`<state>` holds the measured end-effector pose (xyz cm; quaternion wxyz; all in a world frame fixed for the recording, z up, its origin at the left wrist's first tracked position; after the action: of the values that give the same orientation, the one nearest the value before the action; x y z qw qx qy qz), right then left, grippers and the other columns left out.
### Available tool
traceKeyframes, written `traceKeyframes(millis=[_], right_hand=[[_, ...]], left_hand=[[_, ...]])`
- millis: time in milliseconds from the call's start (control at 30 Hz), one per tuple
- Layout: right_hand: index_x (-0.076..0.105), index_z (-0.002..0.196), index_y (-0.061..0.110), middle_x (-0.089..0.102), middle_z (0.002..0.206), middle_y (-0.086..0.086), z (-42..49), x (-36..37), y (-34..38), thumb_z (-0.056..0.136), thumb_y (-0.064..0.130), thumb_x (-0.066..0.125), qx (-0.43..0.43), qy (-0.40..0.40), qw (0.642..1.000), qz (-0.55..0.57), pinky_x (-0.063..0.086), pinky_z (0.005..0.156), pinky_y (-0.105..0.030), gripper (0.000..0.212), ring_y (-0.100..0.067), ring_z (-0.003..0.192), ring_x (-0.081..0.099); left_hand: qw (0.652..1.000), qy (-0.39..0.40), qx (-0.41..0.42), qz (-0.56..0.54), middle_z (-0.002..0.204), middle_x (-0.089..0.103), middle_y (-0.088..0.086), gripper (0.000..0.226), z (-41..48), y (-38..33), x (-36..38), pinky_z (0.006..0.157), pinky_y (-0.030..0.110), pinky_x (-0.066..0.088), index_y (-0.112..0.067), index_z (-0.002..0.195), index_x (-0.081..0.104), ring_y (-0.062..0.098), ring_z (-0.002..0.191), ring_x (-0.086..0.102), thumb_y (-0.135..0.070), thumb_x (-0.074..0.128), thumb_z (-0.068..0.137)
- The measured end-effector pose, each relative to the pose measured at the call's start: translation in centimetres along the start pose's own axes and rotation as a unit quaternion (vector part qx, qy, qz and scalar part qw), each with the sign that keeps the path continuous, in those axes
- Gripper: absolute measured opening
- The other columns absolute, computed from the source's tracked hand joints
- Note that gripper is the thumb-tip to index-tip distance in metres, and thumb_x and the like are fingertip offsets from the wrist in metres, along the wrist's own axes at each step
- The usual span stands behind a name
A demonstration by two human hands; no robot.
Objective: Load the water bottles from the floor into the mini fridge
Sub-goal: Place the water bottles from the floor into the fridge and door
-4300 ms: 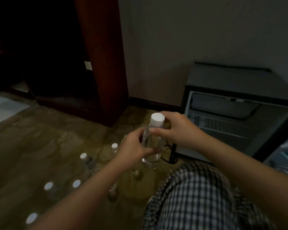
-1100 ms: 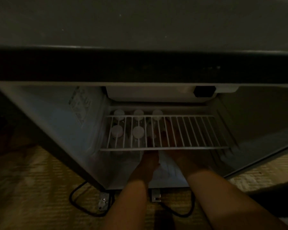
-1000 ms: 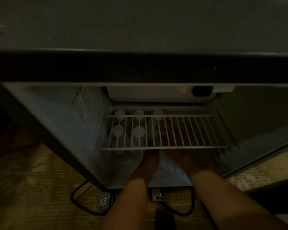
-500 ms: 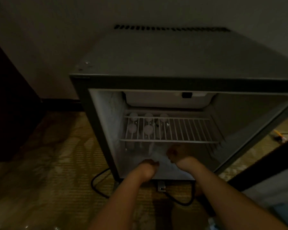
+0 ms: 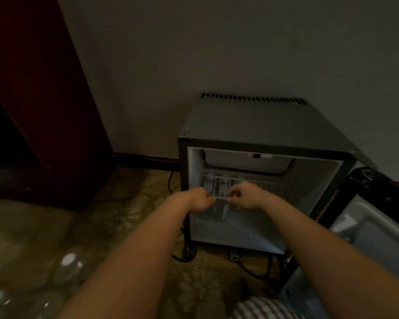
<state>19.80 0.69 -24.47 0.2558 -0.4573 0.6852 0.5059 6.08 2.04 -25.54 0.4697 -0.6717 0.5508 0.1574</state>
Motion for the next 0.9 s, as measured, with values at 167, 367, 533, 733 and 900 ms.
traceKeyframes(millis=[167,367,533,733,900], right_hand=[[0.063,0.116,0.010,0.065,0.111,-0.010,-3.6,-2.1,6.4,0.094,0.018,0.050,-0.067,0.001,0.997,-0.036,0.049,0.092,-0.037,0.027,-0.021,0.097,0.062],[0.059,0.121,0.011,0.062,0.106,-0.005,-7.9,-1.1,14.9,0.096,0.019,0.049,-0.129,0.010,0.991,-0.046,0.049,0.081,-0.028,0.028,-0.017,0.090,0.062],[0.059,0.122,0.015,0.059,0.124,-0.004,-10.7,3.1,21.3,0.095,0.023,0.050,-0.191,0.022,0.979,-0.075,0.043,0.082,-0.026,0.029,-0.016,0.101,0.056],[0.057,0.123,0.016,0.062,0.118,-0.003,-12.8,13.3,26.5,0.094,0.020,0.051,-0.208,0.105,0.971,-0.060,0.052,0.086,-0.031,0.030,-0.016,0.095,0.064],[0.060,0.120,0.011,0.062,0.118,-0.006,-13.5,22.3,29.1,0.093,0.016,0.052,-0.209,0.188,0.958,-0.061,0.052,0.082,-0.029,0.028,-0.018,0.095,0.063]], left_hand=[[0.999,-0.033,0.015,0.033,0.130,0.053,0.013,0.039,-6.9,1.0,-4.8,0.094,0.036,0.042,-0.006,0.127,0.051,0.027,0.116,0.053,-0.028,0.035,0.099],[0.994,-0.083,-0.010,0.072,0.126,0.056,0.011,0.036,-15.3,6.0,-7.1,0.089,0.032,0.041,-0.008,0.127,0.052,0.025,0.114,0.054,-0.024,0.035,0.099],[0.988,-0.113,-0.059,0.089,0.134,0.051,0.008,0.040,-22.2,11.5,-7.1,0.101,0.035,0.039,-0.012,0.133,0.049,0.024,0.122,0.049,-0.028,0.036,0.099],[0.989,-0.034,-0.121,0.073,0.129,0.055,0.005,0.041,-28.9,21.3,-3.5,0.104,0.041,0.042,-0.014,0.131,0.051,0.023,0.117,0.054,-0.034,0.039,0.097],[0.988,0.032,-0.151,0.030,0.126,0.056,0.005,0.037,-32.1,28.7,1.9,0.100,0.038,0.043,-0.015,0.127,0.052,0.021,0.111,0.055,-0.033,0.039,0.097]])
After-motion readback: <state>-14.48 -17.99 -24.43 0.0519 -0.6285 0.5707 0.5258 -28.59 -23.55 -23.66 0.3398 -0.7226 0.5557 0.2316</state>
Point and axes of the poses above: each hand's wrist, its own z-axis towards the middle knuckle, its own x-axis out of the palm, y = z × x, the point moved 4 cm from there along z, towards the middle knuckle
